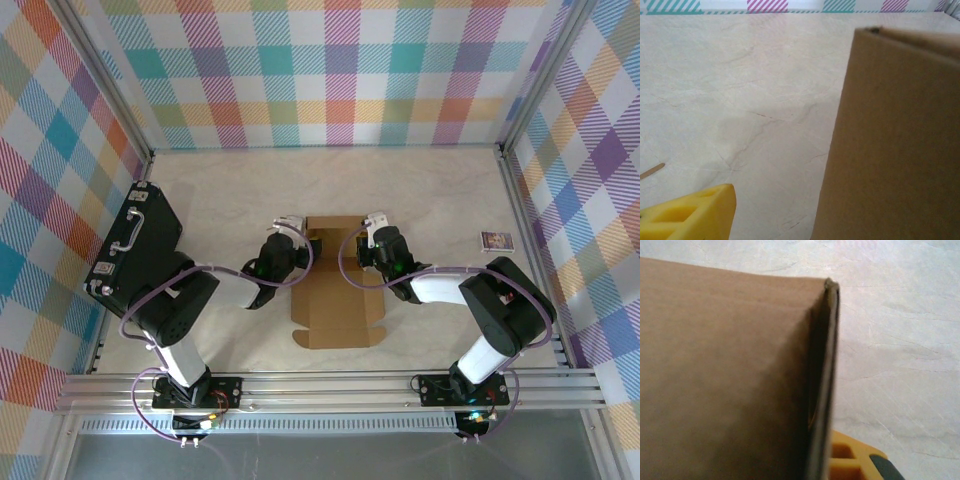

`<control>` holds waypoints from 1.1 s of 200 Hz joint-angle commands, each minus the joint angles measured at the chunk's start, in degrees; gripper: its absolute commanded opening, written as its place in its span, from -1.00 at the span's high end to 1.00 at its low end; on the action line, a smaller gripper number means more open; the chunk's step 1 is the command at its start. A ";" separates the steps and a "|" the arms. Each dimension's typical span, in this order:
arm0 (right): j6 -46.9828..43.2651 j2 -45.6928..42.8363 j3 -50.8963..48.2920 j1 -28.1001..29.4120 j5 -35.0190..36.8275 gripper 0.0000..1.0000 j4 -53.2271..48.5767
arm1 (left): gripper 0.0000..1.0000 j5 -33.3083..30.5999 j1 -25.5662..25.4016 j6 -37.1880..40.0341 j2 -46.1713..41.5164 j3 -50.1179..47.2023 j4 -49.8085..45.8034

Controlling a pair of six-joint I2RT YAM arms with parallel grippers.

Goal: Fold the paper box

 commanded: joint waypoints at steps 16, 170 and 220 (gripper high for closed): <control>-0.23 1.23 0.83 0.73 -2.50 1.00 -2.49 | -0.33 -0.47 0.47 -0.15 -5.81 1.27 -3.24; 0.32 1.60 1.26 0.73 -2.79 1.00 -2.85 | 0.45 -0.78 0.44 -1.40 -6.34 2.93 -3.35; 1.62 0.77 0.89 0.77 -1.41 1.00 -2.41 | -0.32 3.59 0.36 -3.81 -6.43 -1.44 -5.34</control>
